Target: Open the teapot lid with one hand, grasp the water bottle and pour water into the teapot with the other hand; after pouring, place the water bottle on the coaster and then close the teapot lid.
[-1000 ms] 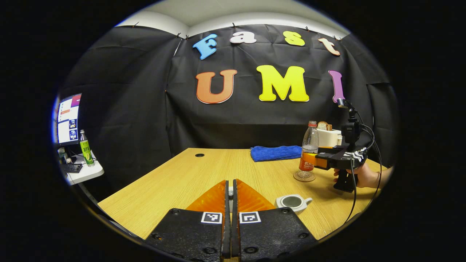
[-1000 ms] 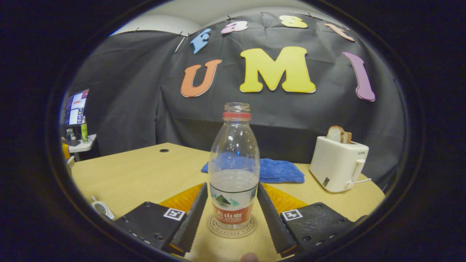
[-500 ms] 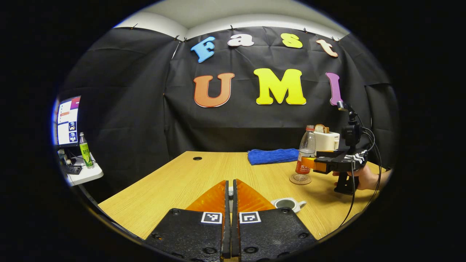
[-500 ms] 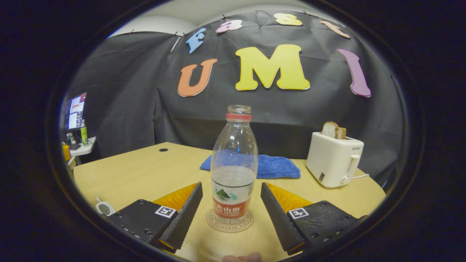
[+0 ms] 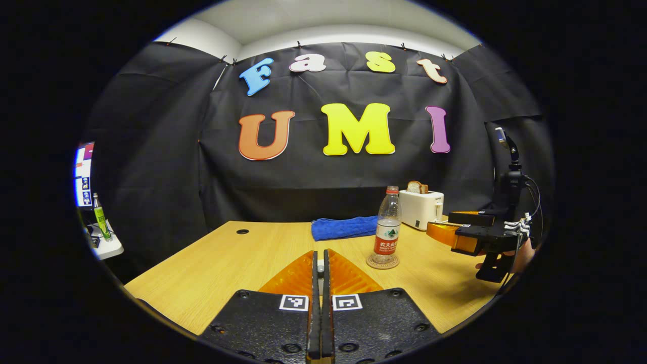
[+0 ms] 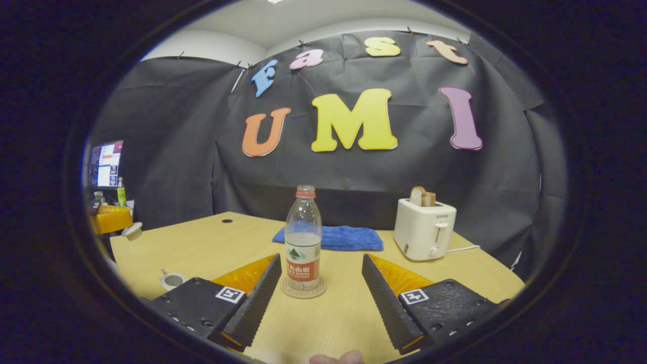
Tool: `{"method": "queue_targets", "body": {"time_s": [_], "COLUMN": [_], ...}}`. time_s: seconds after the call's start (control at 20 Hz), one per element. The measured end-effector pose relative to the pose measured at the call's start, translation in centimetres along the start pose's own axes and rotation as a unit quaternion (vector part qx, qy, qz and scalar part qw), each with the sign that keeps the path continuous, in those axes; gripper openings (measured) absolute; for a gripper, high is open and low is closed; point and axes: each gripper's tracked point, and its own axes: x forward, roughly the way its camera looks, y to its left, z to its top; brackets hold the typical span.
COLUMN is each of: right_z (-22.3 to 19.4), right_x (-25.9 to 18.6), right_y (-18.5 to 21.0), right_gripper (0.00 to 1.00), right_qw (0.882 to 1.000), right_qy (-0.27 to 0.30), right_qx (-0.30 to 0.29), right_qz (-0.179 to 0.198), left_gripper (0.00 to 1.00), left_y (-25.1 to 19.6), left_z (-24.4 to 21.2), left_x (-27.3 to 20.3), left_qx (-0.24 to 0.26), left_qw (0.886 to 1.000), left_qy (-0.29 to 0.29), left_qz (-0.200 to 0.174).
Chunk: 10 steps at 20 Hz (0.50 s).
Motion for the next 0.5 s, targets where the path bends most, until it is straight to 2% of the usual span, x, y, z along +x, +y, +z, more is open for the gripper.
{"method": "queue_targets", "body": {"time_s": [0.05,0.15,0.35,0.45,0.5], "right_z": [0.2,0.4,0.9,0.7,0.5], "right_x": [-0.9,-2.4,-5.3,-6.1,-6.5], "right_y": [-0.7,-2.3,-4.4,-5.5,-5.9], "right_gripper": [0.98,0.96,0.98,0.93,0.95], "right_qw": [1.0,0.999,0.997,0.996,0.996], "right_qy": [-0.007,-0.018,-0.04,-0.045,-0.044], "right_qx": [-0.002,-0.007,-0.003,-0.008,-0.008], "right_qz": [-0.01,-0.033,-0.062,-0.075,-0.079], "left_gripper": [0.04,0.04,0.04,0.04,0.04], "left_y": [-0.3,-0.8,-1.3,-1.2,-1.3], "left_z": [-0.2,-0.6,-2.8,-3.8,-4.3], "left_x": [0.2,0.8,1.7,1.9,2.2], "left_qx": [0.0,-0.003,-0.006,-0.008,-0.013], "left_qw": [1.0,1.0,1.0,1.0,1.0], "left_qy": [0.003,0.004,0.016,0.024,0.028], "left_qz": [-0.002,-0.004,-0.01,-0.005,-0.005]}}
